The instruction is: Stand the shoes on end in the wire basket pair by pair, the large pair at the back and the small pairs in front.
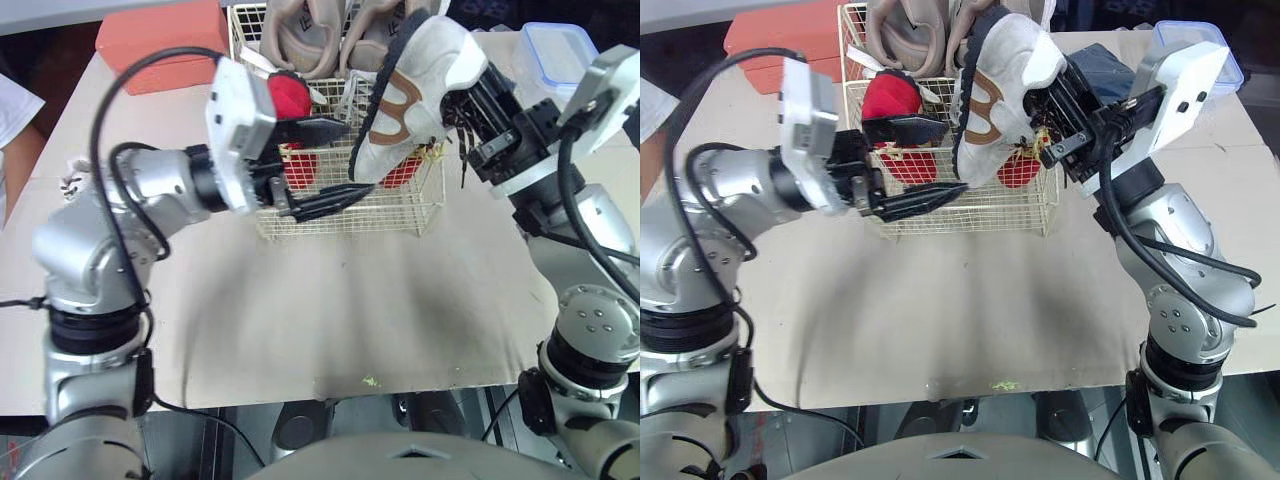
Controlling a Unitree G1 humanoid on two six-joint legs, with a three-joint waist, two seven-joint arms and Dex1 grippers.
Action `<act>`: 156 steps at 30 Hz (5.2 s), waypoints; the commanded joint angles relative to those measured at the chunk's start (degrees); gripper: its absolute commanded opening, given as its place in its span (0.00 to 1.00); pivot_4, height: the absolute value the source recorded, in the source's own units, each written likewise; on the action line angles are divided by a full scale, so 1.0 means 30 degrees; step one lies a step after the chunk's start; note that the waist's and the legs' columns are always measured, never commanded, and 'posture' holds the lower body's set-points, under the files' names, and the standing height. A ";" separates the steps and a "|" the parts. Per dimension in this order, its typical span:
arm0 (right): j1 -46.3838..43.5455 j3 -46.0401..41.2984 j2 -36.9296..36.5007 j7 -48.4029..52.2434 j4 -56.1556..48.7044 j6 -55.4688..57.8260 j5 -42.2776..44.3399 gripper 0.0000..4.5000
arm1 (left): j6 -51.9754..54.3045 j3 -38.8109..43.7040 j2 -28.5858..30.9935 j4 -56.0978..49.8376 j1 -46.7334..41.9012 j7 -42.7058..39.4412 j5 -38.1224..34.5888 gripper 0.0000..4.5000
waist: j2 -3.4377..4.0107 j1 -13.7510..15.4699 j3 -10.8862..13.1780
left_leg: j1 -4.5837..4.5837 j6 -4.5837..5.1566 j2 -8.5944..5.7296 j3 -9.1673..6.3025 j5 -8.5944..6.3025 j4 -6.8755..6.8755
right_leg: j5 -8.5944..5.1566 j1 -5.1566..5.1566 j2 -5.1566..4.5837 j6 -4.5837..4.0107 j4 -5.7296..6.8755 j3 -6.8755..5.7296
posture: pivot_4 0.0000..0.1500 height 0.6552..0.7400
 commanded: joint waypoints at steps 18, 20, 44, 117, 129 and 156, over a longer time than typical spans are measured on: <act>0.0110 -0.2294 -0.1482 -0.0528 0.1075 0.0801 0.6038 0.52 | -0.2579 -0.0057 -0.1956 0.1382 0.0034 0.0398 0.2078 0.09 | 0.0000 -0.0015 0.0000 | 0.0000 0.0000 0.0003 0.0002 0.0000 -0.0001 | 0.0000 -0.0001 -0.0007 0.0000 -0.0003 0.0002 | 1.00 1.00; 0.0486 -0.2863 -0.1840 -0.1372 0.1548 0.1345 0.8415 0.74 | -0.2688 0.0223 -0.2403 0.1642 -0.0048 0.0668 0.1854 0.09 | -0.0001 -0.0008 0.0000 | 0.0001 0.0001 0.0003 0.0001 0.0000 0.0001 | 0.0000 0.0000 -0.0008 0.0000 0.0001 0.0001 | 1.00 1.00; 0.1403 -0.1962 -0.5217 -0.4406 0.2499 0.0044 1.5701 0.00 | -0.1446 0.0751 -0.1928 0.1154 0.0752 -0.0400 0.0098 0.09 | -0.0001 -0.0020 0.0000 | -0.0004 0.0006 0.0008 0.0004 -0.0001 0.0000 | 0.0000 0.0007 0.0007 0.0000 -0.0008 0.0000 | 1.00 1.00; 0.5269 -0.4125 -1.1508 0.8546 0.3262 0.0872 0.7990 0.98 | 0.0071 0.6686 0.4480 0.0312 0.5283 -0.1127 -0.0669 1.00 | 0.0005 -0.0032 0.0007 | 0.0026 0.0086 0.0044 0.0021 -0.0048 -0.0003 | -0.0001 0.0028 0.0023 -0.0001 -0.0011 0.0004 | 1.00 1.00; -0.3274 -0.0814 -1.0447 1.2299 0.4501 -0.1099 0.5732 0.98 | -0.5310 1.1440 0.2660 0.8338 0.7968 0.1819 0.3826 1.00 | -0.0025 0.0027 0.0008 | 0.0024 0.0012 0.0050 0.0003 -0.0010 -0.0009 | 0.0000 0.0019 -0.0063 -0.0002 -0.0028 -0.0019 | 1.00 1.00; -0.5299 0.1106 -0.7373 1.2679 0.5205 -0.1756 0.1764 0.98 | -1.3197 0.9679 0.4120 2.4181 0.4783 0.5083 0.9797 1.00 | -0.0095 0.0083 -0.0011 | -0.0020 0.0010 -0.0014 -0.0057 -0.0010 -0.0015 | 0.0000 -0.0034 -0.0134 -0.0001 -0.0012 -0.0066 | 1.00 1.00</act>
